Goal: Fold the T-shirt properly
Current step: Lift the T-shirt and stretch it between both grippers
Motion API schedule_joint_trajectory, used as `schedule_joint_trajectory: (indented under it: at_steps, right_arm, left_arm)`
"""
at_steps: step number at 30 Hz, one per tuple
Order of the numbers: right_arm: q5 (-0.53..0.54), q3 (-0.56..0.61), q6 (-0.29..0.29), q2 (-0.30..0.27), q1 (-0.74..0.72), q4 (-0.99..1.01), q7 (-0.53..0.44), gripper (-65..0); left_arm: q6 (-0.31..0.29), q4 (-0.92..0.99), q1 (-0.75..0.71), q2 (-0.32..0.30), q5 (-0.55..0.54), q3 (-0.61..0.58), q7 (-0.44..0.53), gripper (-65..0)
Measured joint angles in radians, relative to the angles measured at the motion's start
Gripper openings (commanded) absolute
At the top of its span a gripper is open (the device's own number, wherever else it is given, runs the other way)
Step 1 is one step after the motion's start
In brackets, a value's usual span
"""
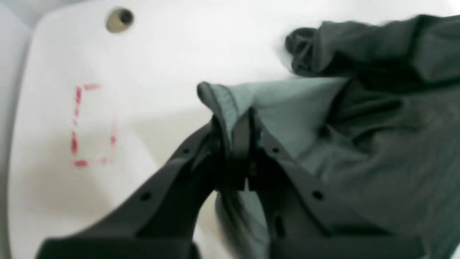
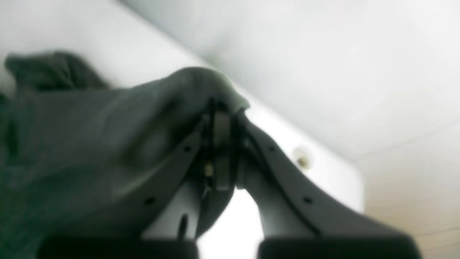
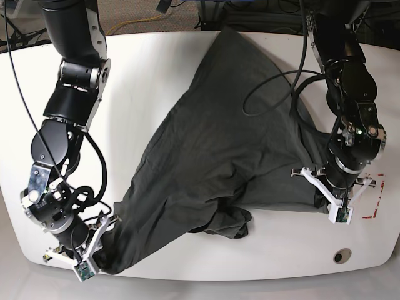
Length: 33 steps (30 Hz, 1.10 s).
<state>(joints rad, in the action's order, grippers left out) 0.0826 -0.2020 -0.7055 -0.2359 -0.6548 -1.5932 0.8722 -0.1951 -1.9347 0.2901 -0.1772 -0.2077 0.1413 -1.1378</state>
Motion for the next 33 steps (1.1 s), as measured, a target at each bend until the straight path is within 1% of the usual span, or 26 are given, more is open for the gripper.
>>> schedule_joint_trajectory:
  at_steps: [3, 6, 10, 12, 17, 20, 22, 25, 27, 30, 32, 33]
  right_arm:
    - [0.000, 0.001, 0.000, -0.028, -0.079, 0.034, 0.011, -65.0]
    - [-0.004, -0.001, 0.000, -0.058, -0.159, 0.066, 0.055, -65.0]
    - [0.000, 0.000, 0.000, -0.090, -0.254, 0.074, 0.048, -65.0]
    - [0.006, 0.000, -0.002, -0.103, -0.289, 0.074, 0.048, -65.0]
    - [0.002, 0.000, -0.001, -0.151, -0.333, 0.073, 0.049, -65.0]
    - [0.003, -0.004, -0.002, -0.169, -0.331, 0.073, 0.048, -65.0]
    - [0.003, -0.009, -0.002, -0.181, -0.318, 0.073, 0.050, -65.0]
    - [0.013, -0.019, -0.001, -0.197, -0.263, 0.068, 0.045, -65.0]
    - [0.018, -0.054, 0.000, -0.193, -0.203, 0.068, 0.044, -65.0]
    - [0.017, -0.110, -0.003, -0.182, -0.098, 0.070, 0.050, -65.0]
    - [0.010, -0.151, -0.005, -0.171, -0.030, 0.068, 0.058, -65.0]
    - [0.006, -0.167, 0.004, -0.165, -0.001, 0.063, 0.054, -65.0]
  left_arm:
    - [-0.004, -0.001, 0.061, -0.030, -0.016, 0.000, -0.008, -64.2]
    - [-0.002, -0.002, 0.114, -0.059, -0.006, 0.006, -0.006, -64.2]
    - [0.000, -0.003, 0.182, -0.084, -0.005, 0.006, -0.018, -64.2]
    - [-0.004, -0.003, 0.211, -0.111, -0.024, 0.004, -0.018, -64.2]
    - [-0.002, -0.005, 0.290, -0.193, -0.006, 0.015, -0.017, -64.2]
    - [-0.001, -0.005, 0.301, -0.211, -0.007, 0.024, -0.014, -64.0]
    - [-0.004, -0.004, 0.298, -0.210, -0.017, 0.049, -0.014, -64.0]
    - [-0.016, -0.004, 0.270, -0.214, -0.011, 0.084, -0.014, -64.0]
    - [-0.047, -0.004, 0.233, -0.214, -0.004, 0.106, -0.013, -64.0]
    - [-0.071, -0.004, 0.158, -0.213, -0.008, 0.136, -0.018, -64.0]
    - [-0.074, -0.004, 0.106, -0.210, -0.014, 0.159, -0.019, -64.0]
    - [-0.073, -0.004, 0.084, -0.209, -0.018, 0.168, -0.016, -64.0]
